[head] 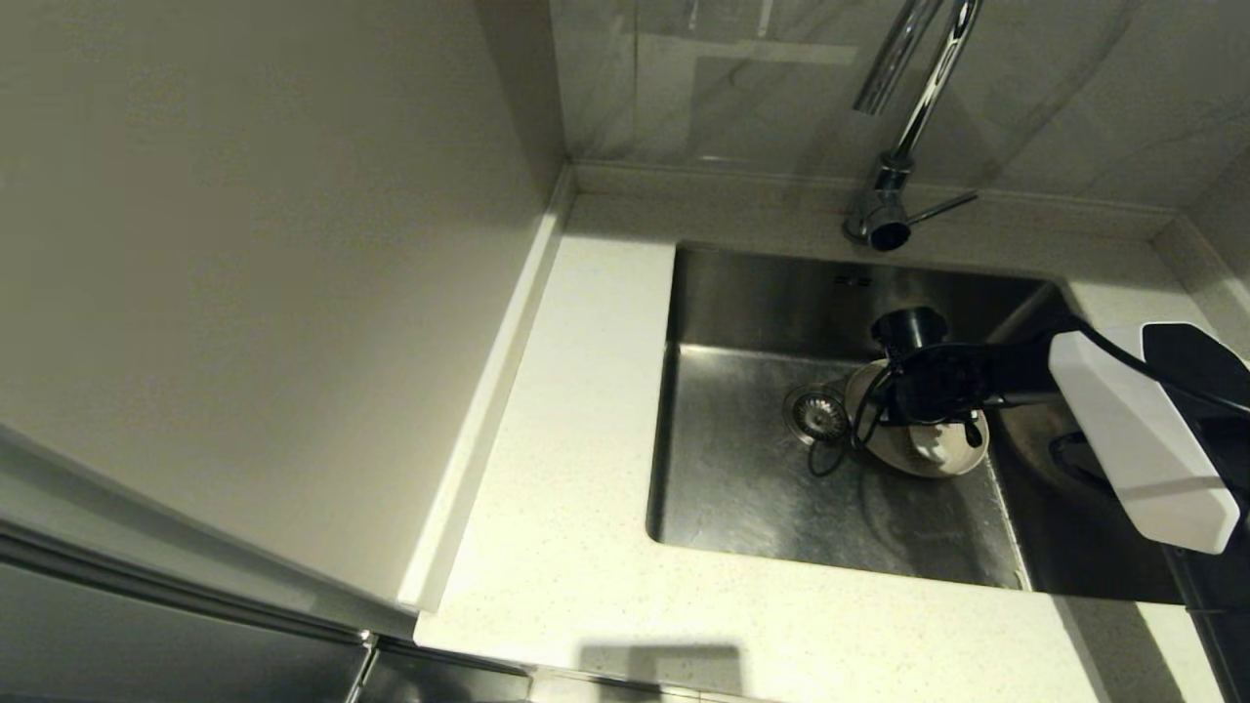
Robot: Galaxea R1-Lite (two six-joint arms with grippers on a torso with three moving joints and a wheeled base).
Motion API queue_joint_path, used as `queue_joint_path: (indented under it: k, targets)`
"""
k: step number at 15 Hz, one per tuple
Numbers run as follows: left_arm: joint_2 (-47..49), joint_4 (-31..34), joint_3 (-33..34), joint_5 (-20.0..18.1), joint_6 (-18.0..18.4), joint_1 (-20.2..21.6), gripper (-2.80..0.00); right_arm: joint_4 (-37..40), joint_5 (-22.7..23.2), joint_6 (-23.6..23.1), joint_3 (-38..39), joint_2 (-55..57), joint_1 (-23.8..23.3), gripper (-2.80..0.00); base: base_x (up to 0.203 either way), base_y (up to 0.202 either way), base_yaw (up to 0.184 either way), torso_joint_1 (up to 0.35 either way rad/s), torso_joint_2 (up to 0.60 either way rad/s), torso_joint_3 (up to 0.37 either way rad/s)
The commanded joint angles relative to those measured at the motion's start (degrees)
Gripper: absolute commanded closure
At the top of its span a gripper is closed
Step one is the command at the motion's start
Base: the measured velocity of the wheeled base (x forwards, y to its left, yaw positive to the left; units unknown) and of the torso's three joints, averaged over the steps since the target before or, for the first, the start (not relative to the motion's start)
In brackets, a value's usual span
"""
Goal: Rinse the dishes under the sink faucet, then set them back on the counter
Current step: Put a spoon into the sink
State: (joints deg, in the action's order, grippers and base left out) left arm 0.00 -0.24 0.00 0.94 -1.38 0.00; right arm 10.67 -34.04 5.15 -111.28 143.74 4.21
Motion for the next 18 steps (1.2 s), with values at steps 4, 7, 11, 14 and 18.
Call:
queue_joint_path:
  k: [4, 7, 11, 14, 18]
  targets:
    - [-0.2, 0.0, 0.0, 0.0, 0.0, 0.0, 0.0, 0.6, 0.3, -0.7, 1.0, -9.9, 0.0, -2.8, 0.0, 0.0, 0.0, 0.0, 0.0, 0.0]
    - [-0.2, 0.0, 0.0, 0.0, 0.0, 0.0, 0.0, 1.7, 2.0, -2.6, 7.8, -20.6, -0.3, -2.8, 0.0, 0.0, 0.0, 0.0, 0.0, 0.0]
    - [-0.2, 0.0, 0.0, 0.0, 0.0, 0.0, 0.0, 17.4, 7.0, -4.1, 12.6, -33.1, -2.3, 0.0, 0.0, 0.0, 0.0, 0.0, 0.0, 0.0]
    - [-0.2, 0.0, 0.0, 0.0, 0.0, 0.0, 0.0, 34.2, 9.0, -1.0, 7.1, -38.1, -2.8, 0.0, 0.0, 0.0, 0.0, 0.0, 0.0, 0.0]
    - [-0.2, 0.0, 0.0, 0.0, 0.0, 0.0, 0.0, 39.6, 8.4, -2.4, 2.8, -41.4, -7.6, 0.0, 0.0, 0.0, 0.0, 0.0, 0.0, 0.0]
